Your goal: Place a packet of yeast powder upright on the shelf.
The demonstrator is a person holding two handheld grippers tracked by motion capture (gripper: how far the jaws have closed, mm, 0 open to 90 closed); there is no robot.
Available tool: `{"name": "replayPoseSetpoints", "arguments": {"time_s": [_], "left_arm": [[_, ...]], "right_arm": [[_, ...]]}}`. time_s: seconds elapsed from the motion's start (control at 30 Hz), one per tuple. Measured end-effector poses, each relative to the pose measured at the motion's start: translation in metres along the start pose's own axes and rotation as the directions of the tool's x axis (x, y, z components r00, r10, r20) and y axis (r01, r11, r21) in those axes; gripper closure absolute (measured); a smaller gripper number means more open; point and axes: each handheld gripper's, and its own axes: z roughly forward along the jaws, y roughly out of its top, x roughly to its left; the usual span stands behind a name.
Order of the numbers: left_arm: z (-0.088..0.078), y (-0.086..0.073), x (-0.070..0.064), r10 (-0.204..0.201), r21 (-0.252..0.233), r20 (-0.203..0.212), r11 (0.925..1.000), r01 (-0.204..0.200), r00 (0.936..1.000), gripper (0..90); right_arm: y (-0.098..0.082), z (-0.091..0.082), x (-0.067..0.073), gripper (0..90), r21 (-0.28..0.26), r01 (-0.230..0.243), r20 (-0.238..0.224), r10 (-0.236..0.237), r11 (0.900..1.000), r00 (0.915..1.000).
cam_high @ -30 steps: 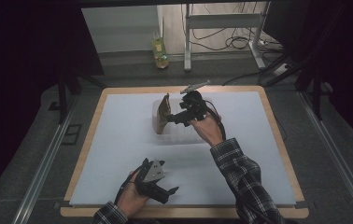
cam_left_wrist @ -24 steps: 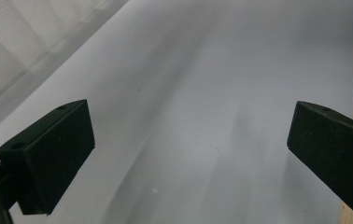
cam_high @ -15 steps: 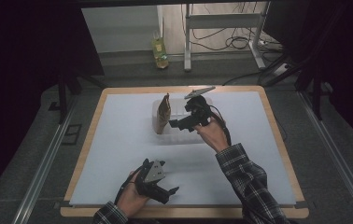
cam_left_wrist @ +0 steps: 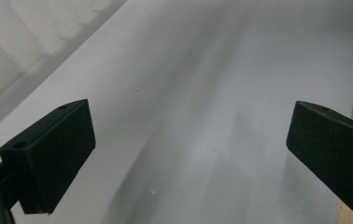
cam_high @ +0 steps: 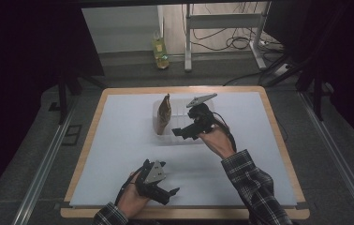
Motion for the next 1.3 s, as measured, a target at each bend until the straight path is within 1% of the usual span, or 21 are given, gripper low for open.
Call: {"name": "replayPoseSetpoints", "arguments": {"time_s": [0.1, 0.17, 0.3, 0.47, 0.53, 0.67, 0.77, 1.13, 1.23, 1.3], "left_arm": [[0.000, 0.000, 0.000, -0.002, -0.002, 0.000, 1.0000, 0.002, 1.0000, 1.1], [-0.001, 0.000, 0.001, -0.004, -0.005, 0.001, 1.0000, 0.004, 1.0000, 1.1], [-0.001, 0.000, 0.001, -0.009, -0.010, 0.005, 0.9999, 0.009, 0.9999, 1.0], [0.000, 0.000, 0.001, -0.007, -0.011, 0.006, 0.9999, 0.007, 1.0000, 1.0], [0.000, -0.001, 0.001, -0.004, -0.010, 0.004, 0.9999, 0.004, 1.0000, 0.9], [0.000, -0.001, 0.001, -0.004, -0.009, 0.004, 1.0000, 0.004, 1.0000, 0.9], [0.000, -0.001, 0.001, -0.005, -0.010, 0.004, 0.9999, 0.005, 1.0000, 0.9], [0.001, -0.001, 0.001, -0.003, -0.006, 0.007, 1.0000, 0.003, 1.0000, 0.9], [0.001, -0.001, 0.001, -0.001, -0.007, 0.007, 1.0000, 0.001, 1.0000, 0.9], [0.001, -0.001, 0.000, -0.007, -0.010, 0.008, 0.9999, 0.007, 0.9999, 0.9]], "right_arm": [[-0.004, -0.003, 0.002, 0.0, -0.001, 0.019, 0.025, -0.019, 1.000, 0.9995], [-0.007, -0.004, 0.003, 0.0, -0.002, 0.027, 0.034, -0.027, 1.000, 0.9991], [-0.012, -0.008, 0.004, 0.0, -0.002, 0.035, 0.047, -0.035, 0.999, 0.9983], [-0.019, -0.011, 0.004, 0.0, 0.009, 0.046, 0.051, -0.046, 0.999, 0.9976], [-0.022, -0.012, 0.005, 0.0, 0.006, 0.037, 0.050, -0.037, 0.999, 0.9981], [-0.029, -0.017, 0.005, 0.0, -0.005, 0.035, 0.046, -0.035, 0.999, 0.9984], [-0.033, -0.022, 0.006, 0.0, -0.006, 0.038, 0.059, -0.038, 0.999, 0.9975], [-0.052, -0.041, 0.008, 0.0, -0.011, 0.042, 0.087, -0.041, 0.999, 0.9954], [-0.057, -0.046, 0.008, 0.0, -0.008, 0.038, 0.078, -0.037, 0.999, 0.9963], [-0.060, -0.050, 0.010, 0.0, -0.007, 0.038, 0.080, -0.037, 0.999, 0.9961]]}}
